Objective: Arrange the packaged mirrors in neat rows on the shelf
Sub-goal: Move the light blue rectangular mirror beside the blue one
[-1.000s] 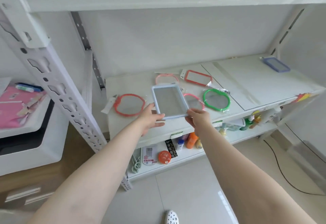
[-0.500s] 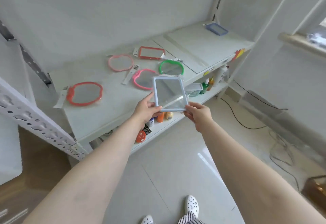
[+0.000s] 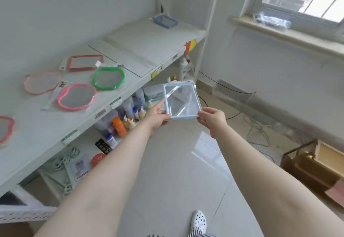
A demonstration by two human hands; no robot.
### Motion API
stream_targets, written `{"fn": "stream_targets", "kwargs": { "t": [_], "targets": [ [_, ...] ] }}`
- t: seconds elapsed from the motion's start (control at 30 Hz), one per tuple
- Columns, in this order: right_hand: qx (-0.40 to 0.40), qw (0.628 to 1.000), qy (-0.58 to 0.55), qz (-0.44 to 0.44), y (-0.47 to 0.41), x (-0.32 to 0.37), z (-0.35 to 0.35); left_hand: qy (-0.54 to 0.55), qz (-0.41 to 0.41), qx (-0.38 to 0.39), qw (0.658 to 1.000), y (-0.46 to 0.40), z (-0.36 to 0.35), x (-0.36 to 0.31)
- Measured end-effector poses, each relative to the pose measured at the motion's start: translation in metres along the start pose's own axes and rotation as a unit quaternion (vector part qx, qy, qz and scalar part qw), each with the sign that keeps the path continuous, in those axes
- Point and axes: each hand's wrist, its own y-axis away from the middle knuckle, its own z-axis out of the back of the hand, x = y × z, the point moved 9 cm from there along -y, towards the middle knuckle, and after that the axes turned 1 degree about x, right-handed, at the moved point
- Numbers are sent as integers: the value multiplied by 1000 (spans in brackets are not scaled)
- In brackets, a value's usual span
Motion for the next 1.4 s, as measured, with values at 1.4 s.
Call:
{"fn": "stream_targets", "kwargs": {
  "t": [1.4],
  "targets": [
    [16,996,84,36,-476,280,-13,50,-23,-95,994,-448,-110,-214]
  ]
}}
